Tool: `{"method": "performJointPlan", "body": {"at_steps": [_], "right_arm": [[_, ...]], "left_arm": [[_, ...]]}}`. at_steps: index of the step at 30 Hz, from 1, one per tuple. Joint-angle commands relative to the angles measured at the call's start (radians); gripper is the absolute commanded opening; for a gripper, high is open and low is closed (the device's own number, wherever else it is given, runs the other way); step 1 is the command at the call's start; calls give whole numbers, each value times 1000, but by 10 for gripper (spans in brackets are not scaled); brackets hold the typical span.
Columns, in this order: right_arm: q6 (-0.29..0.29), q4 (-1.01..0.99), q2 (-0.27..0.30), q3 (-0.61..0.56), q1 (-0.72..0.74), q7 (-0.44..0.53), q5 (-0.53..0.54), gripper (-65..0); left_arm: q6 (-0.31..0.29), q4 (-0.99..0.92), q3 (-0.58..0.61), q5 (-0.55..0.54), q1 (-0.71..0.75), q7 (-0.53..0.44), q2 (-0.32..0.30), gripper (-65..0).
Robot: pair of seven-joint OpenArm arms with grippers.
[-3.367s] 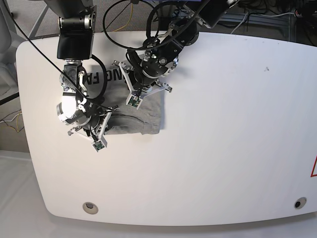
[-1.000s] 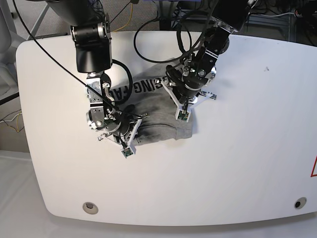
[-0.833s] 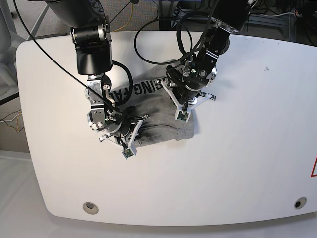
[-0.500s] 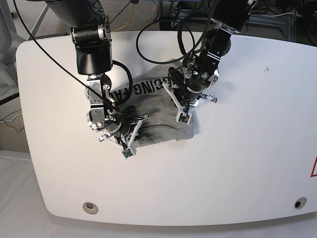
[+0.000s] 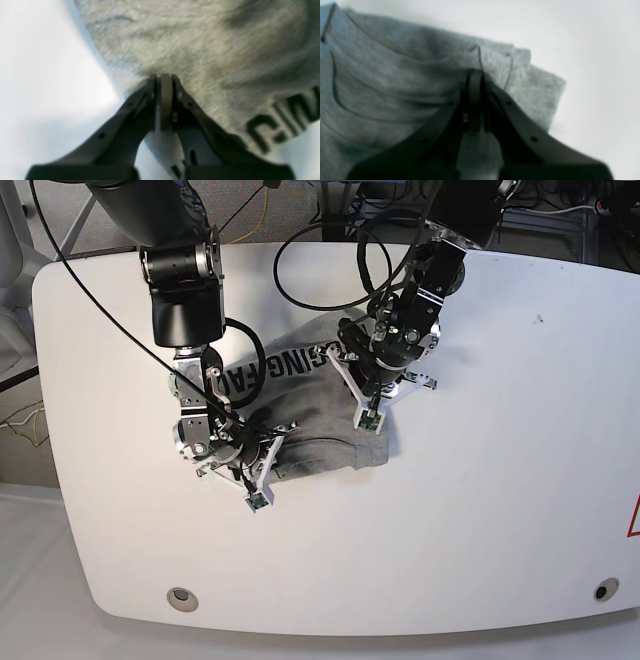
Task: Fold the T-shirt properly
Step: 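Grasp the lettered edge with both grippers and lift it slightly, then fold the lettered edge over the bundle with both grippers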
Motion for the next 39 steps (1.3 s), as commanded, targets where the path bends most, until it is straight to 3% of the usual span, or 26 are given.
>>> {"method": "performJointPlan", "body": {"at_steps": [1,11,16,23,39], "right_arm": [[-2,84,6,3,25,2,3,-644],[-2,397,38,6,-42,-178,3,-644],[-2,541,71,6,-99,-242,7,-644],[-2,602,111,8,-197,-244,4,-644],[5,575,108,75,-305,-178,7,-644]], "left_arm": [[0,52,2,1,-16,-11,28,-631],[0,116,46,1,22,1,57,-631],[0,142,60,1,52,1,100,-631],[0,149,106,1,88,-1,122,-631],[0,150,126,3,99,-4,120,-631]]}}
